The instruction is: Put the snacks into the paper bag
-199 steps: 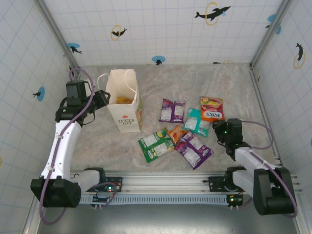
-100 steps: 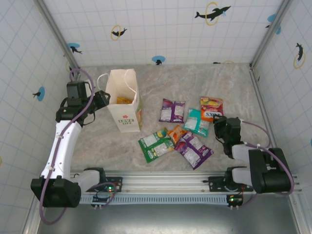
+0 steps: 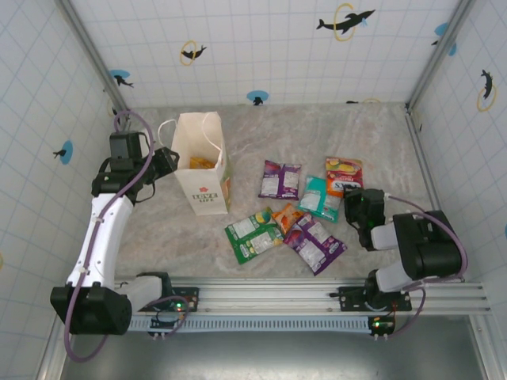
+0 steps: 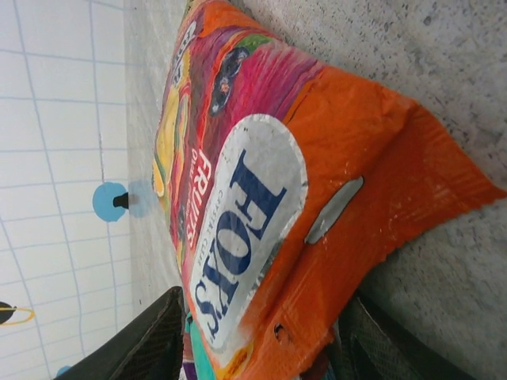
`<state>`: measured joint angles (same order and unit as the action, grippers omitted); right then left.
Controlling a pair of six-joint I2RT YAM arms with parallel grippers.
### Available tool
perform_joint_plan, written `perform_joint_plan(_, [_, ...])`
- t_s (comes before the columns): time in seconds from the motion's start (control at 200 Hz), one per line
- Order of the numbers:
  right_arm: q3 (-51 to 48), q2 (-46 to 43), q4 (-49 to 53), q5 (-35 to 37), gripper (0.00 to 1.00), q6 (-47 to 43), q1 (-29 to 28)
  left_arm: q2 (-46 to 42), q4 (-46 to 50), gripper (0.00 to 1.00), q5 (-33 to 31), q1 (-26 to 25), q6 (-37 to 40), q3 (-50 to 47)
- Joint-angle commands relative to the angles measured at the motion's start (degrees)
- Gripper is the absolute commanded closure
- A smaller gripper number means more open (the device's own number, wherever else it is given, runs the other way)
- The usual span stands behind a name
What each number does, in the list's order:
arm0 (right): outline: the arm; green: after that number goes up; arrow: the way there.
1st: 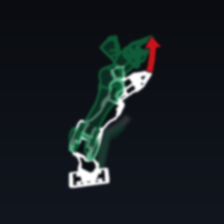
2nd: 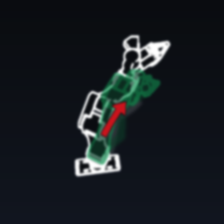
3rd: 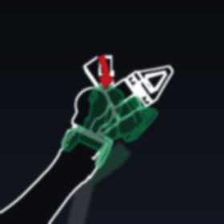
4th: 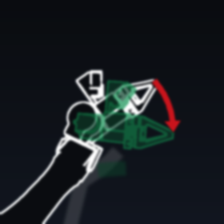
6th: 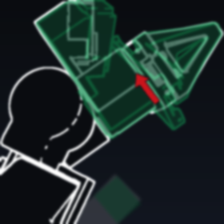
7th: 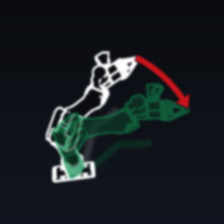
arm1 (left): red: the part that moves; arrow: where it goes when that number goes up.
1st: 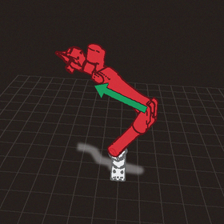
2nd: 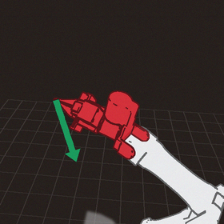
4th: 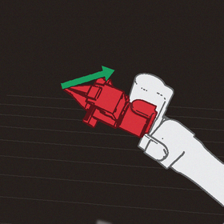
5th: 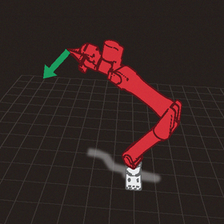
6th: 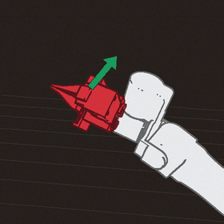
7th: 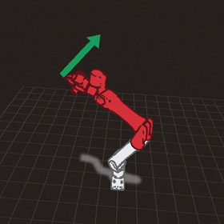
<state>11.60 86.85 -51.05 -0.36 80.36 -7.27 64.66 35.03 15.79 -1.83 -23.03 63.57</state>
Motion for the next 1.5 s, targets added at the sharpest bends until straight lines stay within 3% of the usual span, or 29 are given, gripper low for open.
perform_joint_plan(0.0, [1.82,3.24,-7.18,2.56,0.47,1.49,0.05,0.65,-1.45,0.56,-0.32,-0.24,-0.61,-0.11])
perform_joint_plan(0.295, [4.48,11.68,-15.77,3.09,0.51,2.69,0.76,0.9,-1.5,0.57,-0.76,-0.25,-0.54,-0.2])
perform_joint_plan(0.681, [5.76,16.32,-21.81,4.91,0.9,0.78,0.93,1.61,-0.92,0.57,-2.44,-0.2,-0.79,0.15])
perform_joint_plan(0.891, [6.64,12.29,-18.34,3.71,1.0,-3.8,1.47,1.48,-0.95,0.57,-2.78,-0.21,-0.63,0.31])
perform_joint_plan(1.001, [8.37,7.86,-12.73,2.88,1.0,-7.75,1.47,1.61,-0.81,0.57,-2.51,-0.2,-0.57,0.5])
perform_joint_plan(1.196, [16.46,-0.89,6.97,2.26,1.0,-20.02,0.37,0.87,-1.6,0.57,-2.18,-0.2,-0.7,0.14])
perform_joint_plan(1.371, [28.95,-3.23,26.07,-1.44,1.0,-31.21,-0.64,1.05,-1.88,0.57,-0.95,-0.21,-0.44,0.15])
perform_joint_plan(1.496, [37.66,-3.71,39.01,-0.29,1.0,-39.15,-2.81,1.0,-1.81,0.57,-0.81,-0.25,0.04,0.42])
